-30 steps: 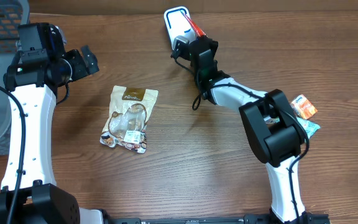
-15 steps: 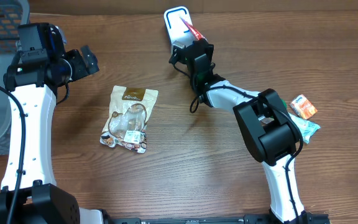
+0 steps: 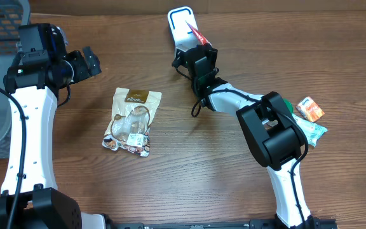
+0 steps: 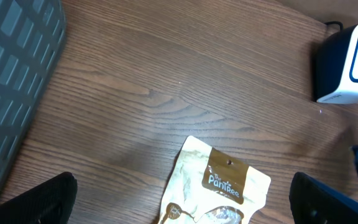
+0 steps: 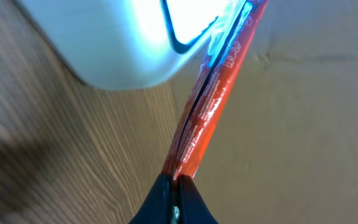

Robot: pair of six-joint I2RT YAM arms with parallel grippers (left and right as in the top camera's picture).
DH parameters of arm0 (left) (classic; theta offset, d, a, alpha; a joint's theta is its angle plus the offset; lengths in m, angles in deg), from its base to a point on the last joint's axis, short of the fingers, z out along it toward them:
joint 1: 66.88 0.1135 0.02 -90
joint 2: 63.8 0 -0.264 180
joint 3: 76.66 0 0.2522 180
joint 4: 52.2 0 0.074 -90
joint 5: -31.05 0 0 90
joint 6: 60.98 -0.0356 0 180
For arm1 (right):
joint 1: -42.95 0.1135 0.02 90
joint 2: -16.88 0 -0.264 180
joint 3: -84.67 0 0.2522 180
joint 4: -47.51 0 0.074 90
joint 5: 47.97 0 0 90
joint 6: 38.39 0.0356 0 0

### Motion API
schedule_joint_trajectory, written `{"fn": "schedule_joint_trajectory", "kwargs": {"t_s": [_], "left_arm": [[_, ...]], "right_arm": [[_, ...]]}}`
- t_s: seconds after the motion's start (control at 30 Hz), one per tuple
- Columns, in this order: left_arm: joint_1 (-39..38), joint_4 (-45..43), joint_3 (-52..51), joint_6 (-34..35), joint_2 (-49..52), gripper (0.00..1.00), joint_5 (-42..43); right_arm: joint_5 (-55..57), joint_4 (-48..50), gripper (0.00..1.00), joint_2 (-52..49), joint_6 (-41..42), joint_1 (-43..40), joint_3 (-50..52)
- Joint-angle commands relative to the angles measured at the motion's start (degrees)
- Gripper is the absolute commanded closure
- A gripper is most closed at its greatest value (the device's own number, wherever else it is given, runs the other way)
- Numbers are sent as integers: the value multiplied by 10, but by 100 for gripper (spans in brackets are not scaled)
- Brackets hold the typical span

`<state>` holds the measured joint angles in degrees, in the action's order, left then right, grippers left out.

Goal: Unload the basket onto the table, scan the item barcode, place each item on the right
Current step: 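Carry the red stick to the white scanner and hold it over it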

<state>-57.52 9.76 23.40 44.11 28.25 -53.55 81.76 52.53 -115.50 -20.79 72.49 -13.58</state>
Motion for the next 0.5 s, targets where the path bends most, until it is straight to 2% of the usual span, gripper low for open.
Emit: {"fn": "schedule_joint_trajectory", "kwargs": {"t_s": [0.0,0.13,0.3,0.47], "left_arm": [[-5,-1,11,8,-5,0,4],[-5,0,11,8,-5,0,4],[-5,0,11,8,-5,0,4],[-5,-1,11,8,-5,0,4]], "right_arm": [[46,-10,97,19,69,13,-10],[36,-59,96,70,138,27,-10],[34,-164,96,164,278,38,-10],[-64,-404,96,259,459,31,-10]]}}
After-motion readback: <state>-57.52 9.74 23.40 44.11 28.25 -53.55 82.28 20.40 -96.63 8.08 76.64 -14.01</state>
